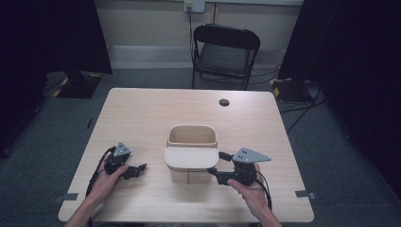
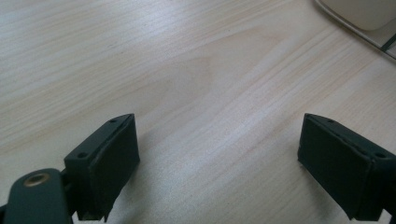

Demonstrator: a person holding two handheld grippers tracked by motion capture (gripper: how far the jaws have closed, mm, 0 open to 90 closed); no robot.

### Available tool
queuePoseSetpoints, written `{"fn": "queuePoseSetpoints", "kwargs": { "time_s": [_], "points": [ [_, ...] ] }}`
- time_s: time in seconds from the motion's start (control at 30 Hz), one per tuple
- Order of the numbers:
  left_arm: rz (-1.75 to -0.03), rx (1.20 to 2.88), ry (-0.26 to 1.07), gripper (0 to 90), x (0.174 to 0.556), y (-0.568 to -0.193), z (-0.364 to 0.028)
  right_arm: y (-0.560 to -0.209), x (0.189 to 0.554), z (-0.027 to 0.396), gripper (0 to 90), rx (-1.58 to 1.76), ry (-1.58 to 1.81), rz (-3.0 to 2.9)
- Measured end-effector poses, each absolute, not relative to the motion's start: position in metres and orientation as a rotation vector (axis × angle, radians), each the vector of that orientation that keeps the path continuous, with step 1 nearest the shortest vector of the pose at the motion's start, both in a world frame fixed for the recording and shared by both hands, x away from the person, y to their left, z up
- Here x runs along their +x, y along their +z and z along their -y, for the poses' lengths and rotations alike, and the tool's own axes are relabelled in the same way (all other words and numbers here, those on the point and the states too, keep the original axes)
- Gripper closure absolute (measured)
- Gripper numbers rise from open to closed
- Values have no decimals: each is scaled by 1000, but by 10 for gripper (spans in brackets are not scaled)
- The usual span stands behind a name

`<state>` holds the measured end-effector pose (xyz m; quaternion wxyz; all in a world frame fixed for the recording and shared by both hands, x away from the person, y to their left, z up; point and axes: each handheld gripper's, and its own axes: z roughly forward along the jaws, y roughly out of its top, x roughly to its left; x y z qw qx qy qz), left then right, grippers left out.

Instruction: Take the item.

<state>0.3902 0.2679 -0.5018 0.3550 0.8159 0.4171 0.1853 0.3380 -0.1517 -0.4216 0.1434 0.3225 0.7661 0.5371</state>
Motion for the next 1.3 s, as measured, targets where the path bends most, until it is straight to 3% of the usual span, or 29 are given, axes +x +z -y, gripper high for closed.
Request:
{"fn": "queuePoseSetpoints", "kwargs": {
  "time_s": [1.3],
  "points": [
    [-1079,2109,479,118,390,-502,-268,-416,342,150,306,922,1561,-2193]
  ]
}}
